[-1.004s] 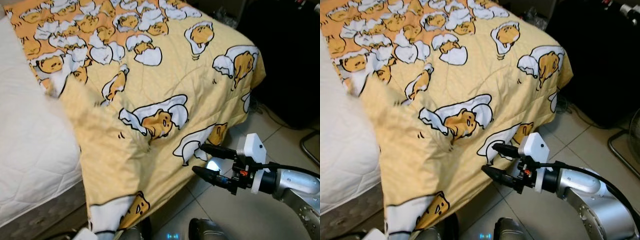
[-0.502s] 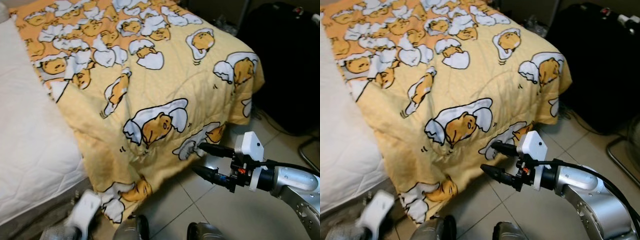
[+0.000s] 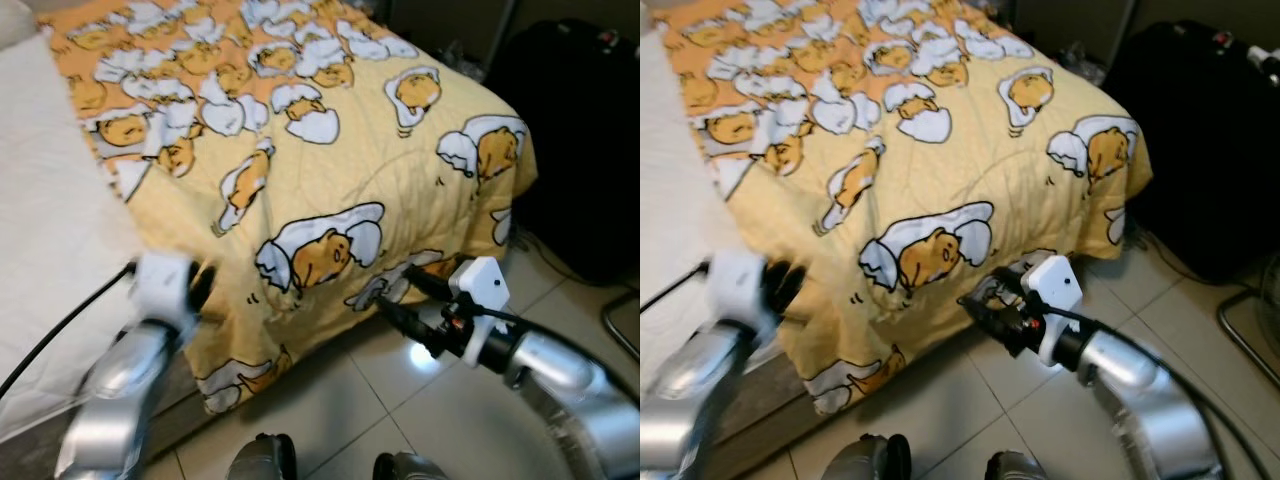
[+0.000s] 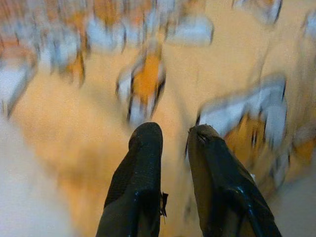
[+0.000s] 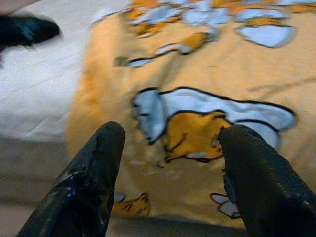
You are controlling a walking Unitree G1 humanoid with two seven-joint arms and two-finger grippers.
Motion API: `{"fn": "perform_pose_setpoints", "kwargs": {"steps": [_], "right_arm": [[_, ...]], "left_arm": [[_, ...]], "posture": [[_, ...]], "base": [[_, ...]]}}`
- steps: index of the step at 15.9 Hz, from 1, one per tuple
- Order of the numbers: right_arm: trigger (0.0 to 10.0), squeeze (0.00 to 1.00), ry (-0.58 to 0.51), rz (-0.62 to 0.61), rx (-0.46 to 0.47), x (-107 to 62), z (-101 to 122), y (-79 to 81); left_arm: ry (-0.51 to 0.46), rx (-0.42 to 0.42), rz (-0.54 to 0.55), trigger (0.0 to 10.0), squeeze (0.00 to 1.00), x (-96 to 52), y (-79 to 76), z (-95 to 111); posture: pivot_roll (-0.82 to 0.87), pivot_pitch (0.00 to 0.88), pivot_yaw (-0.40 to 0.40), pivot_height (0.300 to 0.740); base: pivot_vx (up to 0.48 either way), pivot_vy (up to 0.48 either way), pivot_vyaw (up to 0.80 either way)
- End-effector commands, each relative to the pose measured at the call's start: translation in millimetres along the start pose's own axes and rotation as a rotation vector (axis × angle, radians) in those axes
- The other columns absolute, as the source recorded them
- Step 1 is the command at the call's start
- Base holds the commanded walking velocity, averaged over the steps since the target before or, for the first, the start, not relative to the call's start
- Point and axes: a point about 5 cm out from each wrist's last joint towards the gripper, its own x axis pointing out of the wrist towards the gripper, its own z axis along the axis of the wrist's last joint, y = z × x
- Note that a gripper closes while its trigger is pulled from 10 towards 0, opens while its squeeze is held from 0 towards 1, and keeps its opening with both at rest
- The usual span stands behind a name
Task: Clean up the room
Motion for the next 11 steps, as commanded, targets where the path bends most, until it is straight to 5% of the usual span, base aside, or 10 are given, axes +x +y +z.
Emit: {"fn": "perform_pose_setpoints", "kwargs": {"steps": [1,6,11], "right_arm": [[10.0,0.0,-0.002,-0.11,0.008,-2.2,-5,-4.7],[10.0,0.0,-0.06,-0.319,0.063,-4.5,-9,-7.0],[10.0,0.0,-0.071,-0.328,0.056,-0.1,-10,-3.7]], "left_arm": [[-0.031,0.014,0.004,10.0,0.0,6.3,-7.0,5],[-0.058,0.029,-0.048,10.0,0.0,15.0,-21.8,15],[-0.012,0.009,0.029,10.0,0.0,-7.3,-16.3,-1]], "posture": [[-0.04,0.101,0.08,0.74],[-0.05,0.06,0.112,0.74],[-0.02,0.045,0.072,0.74]], "base": [[0.0,0.0,0.0],[0.0,0.245,0.0],[0.0,0.433,0.0]]}}
